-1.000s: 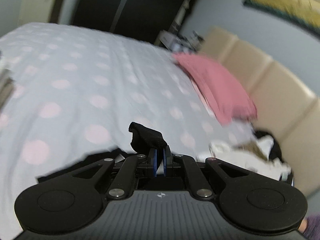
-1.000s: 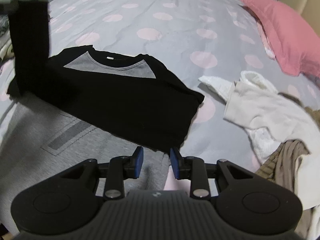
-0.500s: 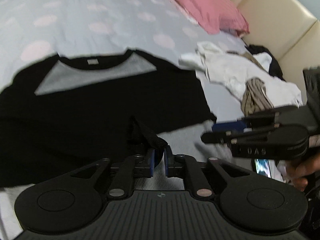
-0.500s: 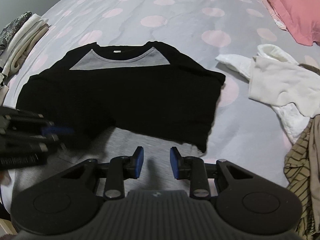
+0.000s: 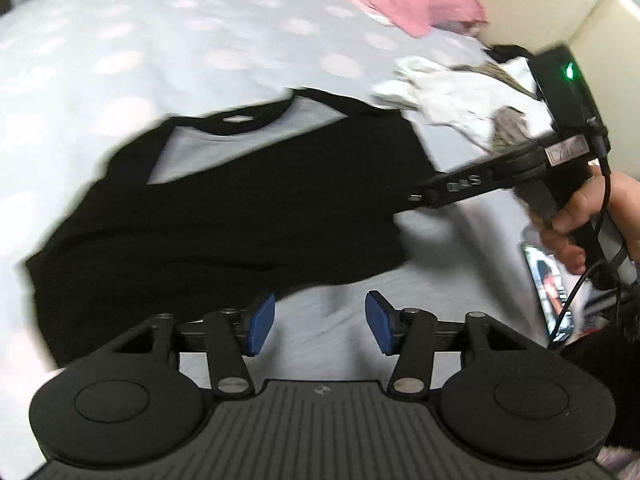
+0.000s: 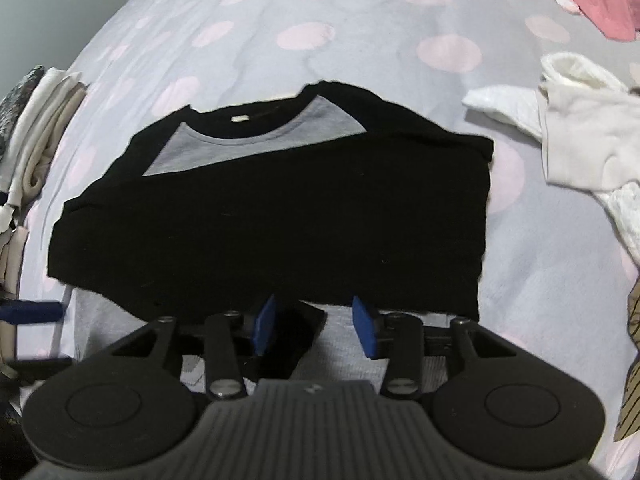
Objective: Fold clothes
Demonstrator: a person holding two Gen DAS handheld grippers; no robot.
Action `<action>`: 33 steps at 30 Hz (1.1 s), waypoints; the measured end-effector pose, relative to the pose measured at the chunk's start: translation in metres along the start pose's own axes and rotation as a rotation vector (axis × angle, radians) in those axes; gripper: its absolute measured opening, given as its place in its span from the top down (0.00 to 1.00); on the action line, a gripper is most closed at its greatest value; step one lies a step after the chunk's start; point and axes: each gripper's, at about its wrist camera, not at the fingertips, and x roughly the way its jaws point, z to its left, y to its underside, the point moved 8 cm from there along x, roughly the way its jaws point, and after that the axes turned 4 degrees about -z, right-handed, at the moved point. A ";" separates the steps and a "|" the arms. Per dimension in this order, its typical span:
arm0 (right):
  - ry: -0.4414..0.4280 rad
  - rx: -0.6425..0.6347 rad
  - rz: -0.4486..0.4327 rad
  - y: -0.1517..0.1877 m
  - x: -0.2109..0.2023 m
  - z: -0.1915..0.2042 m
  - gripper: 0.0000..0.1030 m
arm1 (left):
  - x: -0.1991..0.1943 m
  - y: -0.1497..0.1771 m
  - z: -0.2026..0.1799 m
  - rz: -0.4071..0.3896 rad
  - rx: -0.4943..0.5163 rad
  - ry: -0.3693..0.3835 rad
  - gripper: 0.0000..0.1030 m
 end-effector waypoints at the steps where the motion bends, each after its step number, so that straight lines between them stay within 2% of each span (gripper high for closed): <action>1: -0.001 0.009 0.006 0.000 0.003 -0.001 0.56 | -0.008 0.002 0.011 -0.003 -0.008 -0.023 0.52; 3: -0.001 0.024 0.011 0.001 0.008 -0.002 0.57 | -0.020 0.005 0.034 -0.014 -0.036 -0.068 0.52; 6: -0.002 0.048 0.018 0.001 0.014 -0.002 0.62 | -0.029 0.005 0.068 -0.040 -0.132 -0.135 0.52; 8: -0.015 0.064 0.036 0.001 0.016 0.001 0.86 | -0.034 0.002 0.083 -0.061 -0.197 -0.154 0.52; 10: -0.021 0.080 0.055 0.002 0.014 0.003 0.95 | -0.039 -0.001 0.094 -0.082 -0.246 -0.159 0.52; 12: -0.016 0.079 0.043 -0.002 0.006 0.006 0.95 | -0.043 -0.002 0.099 -0.093 -0.262 -0.169 0.52; 15: -0.064 0.060 -0.023 -0.017 -0.021 0.018 0.95 | -0.048 -0.006 0.108 -0.108 -0.277 -0.202 0.52; 21: -0.185 -0.056 -0.266 -0.059 -0.094 0.058 0.95 | -0.049 -0.005 0.133 -0.125 -0.338 -0.265 0.52; 28: -0.213 -0.011 -0.402 -0.095 -0.134 0.057 0.95 | -0.046 0.002 0.158 -0.131 -0.410 -0.307 0.52; 33: -0.233 0.022 -0.499 -0.120 -0.164 0.056 0.96 | -0.046 0.006 0.161 -0.124 -0.414 -0.309 0.52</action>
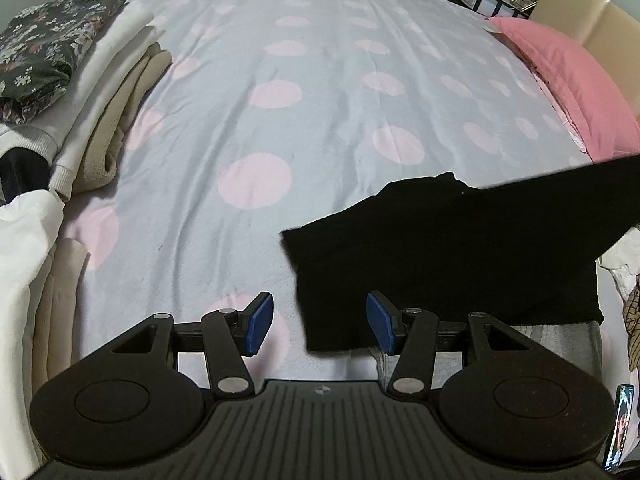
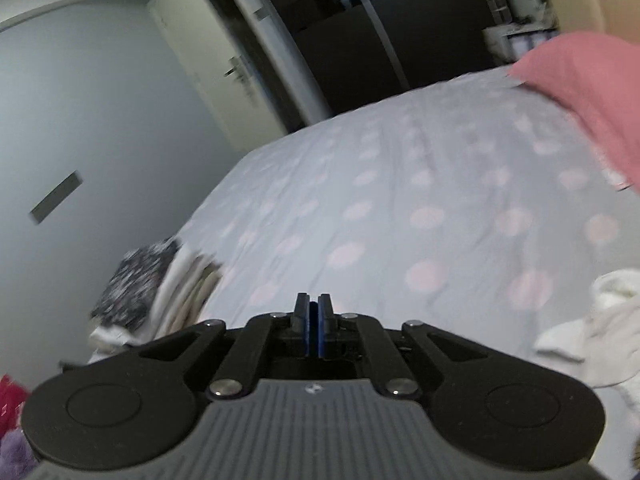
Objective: Fold clothes
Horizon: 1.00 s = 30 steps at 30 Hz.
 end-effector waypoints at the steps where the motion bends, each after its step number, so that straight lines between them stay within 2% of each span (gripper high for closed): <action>1: 0.008 0.007 -0.007 -0.003 0.000 -0.003 0.96 | 0.000 0.000 0.001 0.001 0.000 -0.001 0.52; 8: 0.171 0.069 0.085 0.024 0.022 -0.063 0.96 | 0.010 0.007 -0.004 0.029 0.028 0.005 0.52; 13: 0.288 0.114 0.150 0.043 0.036 -0.105 0.96 | 0.021 0.015 -0.016 0.058 0.099 0.011 0.52; 16: 0.358 0.141 0.189 0.055 0.044 -0.130 0.93 | 0.029 0.022 -0.022 0.079 0.143 0.007 0.52; 21: 0.385 0.128 0.293 0.083 0.055 -0.143 0.83 | 0.038 0.030 -0.023 0.095 0.173 -0.003 0.52; 23: 0.403 0.131 0.330 0.094 0.058 -0.150 0.67 | 0.041 0.033 -0.023 0.101 0.179 -0.003 0.52; 30: 0.432 0.199 0.390 0.117 0.064 -0.169 0.67 | 0.050 0.038 -0.026 0.125 0.215 -0.007 0.52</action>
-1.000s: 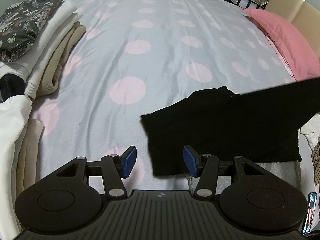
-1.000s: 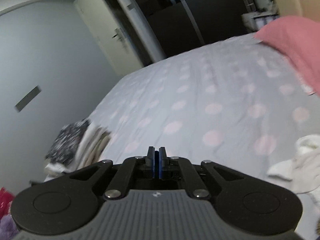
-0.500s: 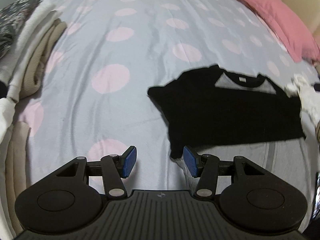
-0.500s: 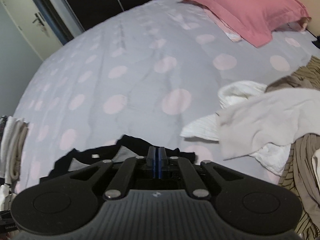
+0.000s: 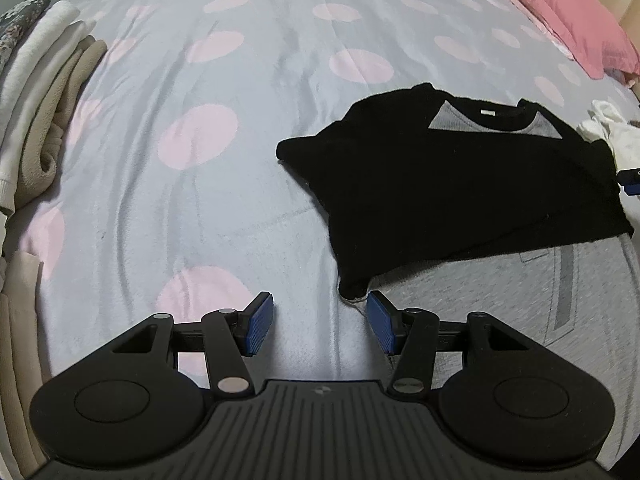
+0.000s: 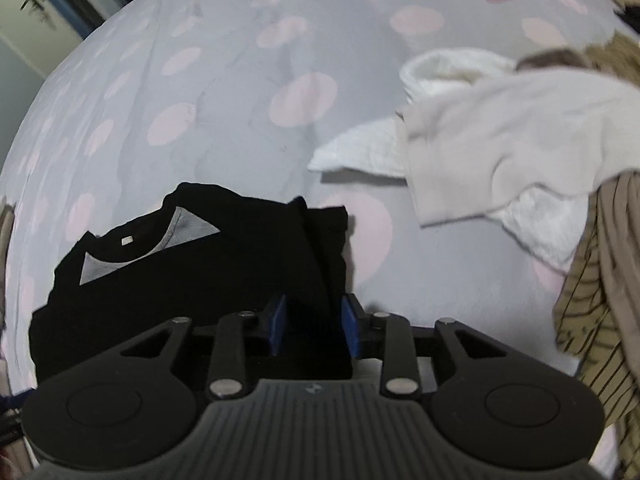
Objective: Fold clothes
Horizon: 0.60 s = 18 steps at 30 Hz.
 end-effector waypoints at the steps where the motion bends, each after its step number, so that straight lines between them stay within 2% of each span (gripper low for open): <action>1: -0.001 0.004 0.005 0.001 0.002 0.000 0.67 | 0.001 0.001 -0.001 0.002 0.008 0.002 0.52; 5: -0.009 0.017 0.019 0.005 0.010 -0.002 0.69 | 0.006 0.004 -0.009 0.009 0.063 0.000 0.52; 6: -0.016 0.015 0.015 0.005 0.011 -0.001 0.71 | 0.007 0.005 -0.010 0.009 0.079 -0.004 0.52; 8: -0.026 0.012 0.006 0.005 0.012 0.000 0.86 | 0.009 0.006 -0.012 0.007 0.098 -0.013 0.52; 11: -0.025 0.006 -0.005 0.004 0.003 0.004 0.89 | 0.011 0.004 -0.009 -0.006 0.092 -0.023 0.53; 13: -0.026 0.001 -0.014 0.002 -0.004 0.007 0.90 | 0.011 0.003 -0.008 -0.012 0.083 -0.011 0.76; 16: -0.036 -0.023 -0.039 -0.002 -0.022 0.012 0.90 | 0.010 0.002 -0.008 -0.013 0.070 0.010 0.89; 18: -0.041 -0.022 -0.039 -0.003 -0.030 0.010 0.90 | 0.008 0.002 -0.010 -0.013 0.083 0.005 0.91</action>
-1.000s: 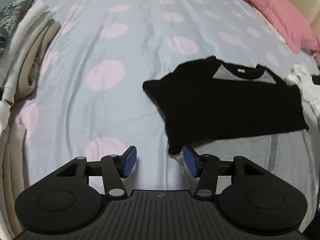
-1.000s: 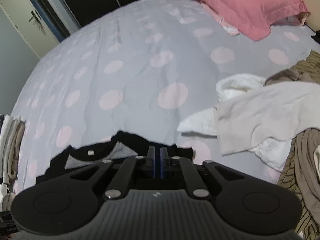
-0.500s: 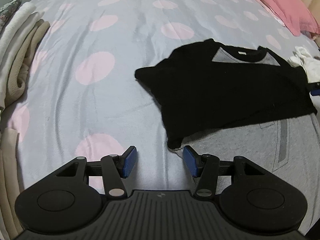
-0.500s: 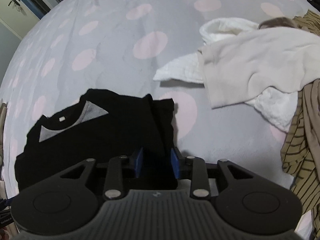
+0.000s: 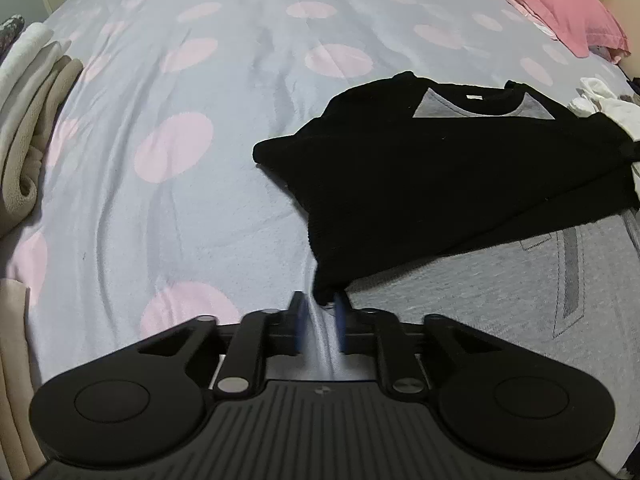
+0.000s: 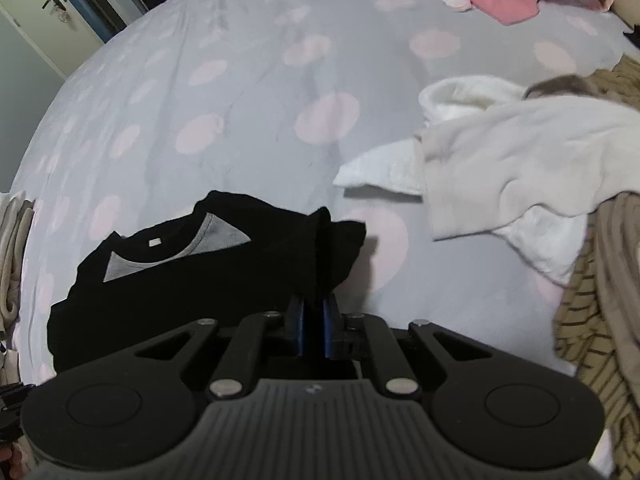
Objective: Fold clothes
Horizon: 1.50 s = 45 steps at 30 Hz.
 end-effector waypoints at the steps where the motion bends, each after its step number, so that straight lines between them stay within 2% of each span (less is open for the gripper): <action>1: -0.003 0.005 0.004 0.001 -0.003 -0.002 0.90 | -0.001 0.000 -0.001 0.001 0.011 -0.006 0.94; 3: 0.006 -0.004 0.015 0.004 -0.006 -0.005 0.94 | -0.001 0.000 -0.001 0.009 0.027 -0.026 1.00; 6: 0.057 -0.056 0.027 0.009 0.002 -0.013 0.94 | 0.000 0.000 0.005 0.024 0.014 -0.042 1.00; 10: 0.057 -0.026 0.039 0.013 0.016 -0.025 0.94 | 0.000 0.000 0.007 0.028 -0.002 -0.040 1.00; 16: 0.060 -0.066 0.047 0.014 0.011 -0.022 0.94 | -0.002 0.001 0.013 0.036 0.012 -0.097 1.00; 19: 0.069 -0.103 0.079 0.019 0.014 -0.025 0.89 | -0.003 0.001 0.017 0.043 -0.020 -0.080 1.00; 23: 0.065 -0.152 0.070 0.023 0.002 -0.029 0.84 | -0.014 0.003 0.009 0.036 -0.047 -0.020 1.00; 24: 0.048 -0.150 0.071 0.025 -0.001 -0.029 0.80 | -0.017 0.005 0.006 0.035 -0.056 -0.002 0.94; 25: 0.029 -0.151 0.075 0.028 -0.004 -0.029 0.69 | -0.019 0.006 0.003 0.036 -0.066 0.014 0.84; 26: 0.014 -0.157 0.079 0.032 -0.007 -0.027 0.58 | -0.021 0.008 0.001 0.037 -0.077 0.028 0.79; 28: -0.006 -0.191 0.097 0.042 -0.011 -0.022 0.50 | -0.024 0.013 -0.004 0.045 -0.097 0.056 0.69; 31: -0.027 -0.269 0.144 0.064 -0.015 -0.016 0.47 | -0.027 0.024 -0.011 0.071 -0.115 0.090 0.61; 33: -0.035 -0.304 0.180 0.080 -0.014 -0.015 0.41 | -0.026 0.033 -0.016 0.092 -0.112 0.101 0.60; 39: -0.056 -0.377 0.302 0.129 -0.005 -0.018 0.41 | -0.026 0.061 -0.030 0.153 -0.110 0.137 0.59; 42: -0.059 -0.438 0.321 0.142 -0.005 -0.012 0.40 | -0.026 0.075 -0.039 0.178 -0.152 0.177 0.59; 45: -0.071 -0.489 0.324 0.148 -0.009 -0.006 0.60 | -0.029 0.083 -0.050 0.175 -0.105 0.164 0.62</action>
